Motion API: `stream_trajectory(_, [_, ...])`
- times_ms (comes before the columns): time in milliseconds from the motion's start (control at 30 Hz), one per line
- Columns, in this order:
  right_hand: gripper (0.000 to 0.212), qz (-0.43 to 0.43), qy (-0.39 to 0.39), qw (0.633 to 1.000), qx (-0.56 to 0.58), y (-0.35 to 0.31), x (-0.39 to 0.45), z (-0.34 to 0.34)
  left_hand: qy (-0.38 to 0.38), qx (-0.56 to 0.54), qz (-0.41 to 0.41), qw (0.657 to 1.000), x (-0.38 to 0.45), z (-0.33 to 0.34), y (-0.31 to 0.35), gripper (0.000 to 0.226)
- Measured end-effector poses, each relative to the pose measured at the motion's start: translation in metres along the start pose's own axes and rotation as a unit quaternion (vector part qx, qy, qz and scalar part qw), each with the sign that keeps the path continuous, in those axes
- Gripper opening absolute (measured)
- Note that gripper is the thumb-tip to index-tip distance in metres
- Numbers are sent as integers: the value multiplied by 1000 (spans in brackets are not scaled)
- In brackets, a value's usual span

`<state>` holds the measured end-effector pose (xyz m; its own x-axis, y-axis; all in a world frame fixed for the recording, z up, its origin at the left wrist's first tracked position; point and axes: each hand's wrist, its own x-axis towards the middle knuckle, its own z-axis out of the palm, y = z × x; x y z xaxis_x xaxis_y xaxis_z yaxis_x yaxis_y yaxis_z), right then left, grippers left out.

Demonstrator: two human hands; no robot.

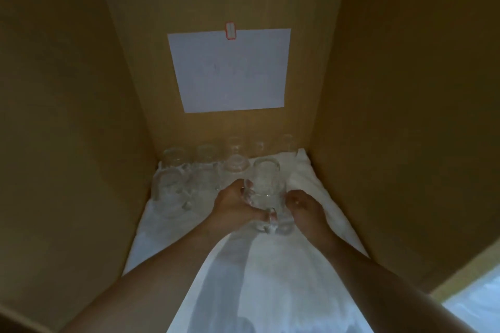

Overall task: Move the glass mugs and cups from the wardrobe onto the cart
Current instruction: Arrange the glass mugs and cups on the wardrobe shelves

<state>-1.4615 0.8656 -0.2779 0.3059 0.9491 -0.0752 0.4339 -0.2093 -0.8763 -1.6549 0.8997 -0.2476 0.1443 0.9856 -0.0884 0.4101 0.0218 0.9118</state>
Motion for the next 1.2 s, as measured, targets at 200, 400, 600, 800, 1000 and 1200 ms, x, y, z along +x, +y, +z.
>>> stream_trajectory(200, [69,159,-223,872,406,-8,-25,-26,-53,-127,60,989,-5,13,38,75])
stream_trajectory(400, [60,111,-228,790,557,-17,-30,-45,-68,-55,59,994,-7,17,39,81])
stream_trajectory(600, [70,86,-139,897,411,-30,-27,-62,-37,140,70,987,-3,1,22,94])
stream_trajectory(800, [92,43,7,994,104,-38,-10,-66,-27,289,117,950,0,-8,18,85])
stream_trajectory(1000, [106,-28,57,973,-221,-40,15,-57,-15,385,126,914,3,-13,6,74])
stream_trajectory(1200, [110,-51,63,943,-322,-47,36,-42,-25,417,131,899,14,-18,-2,61])
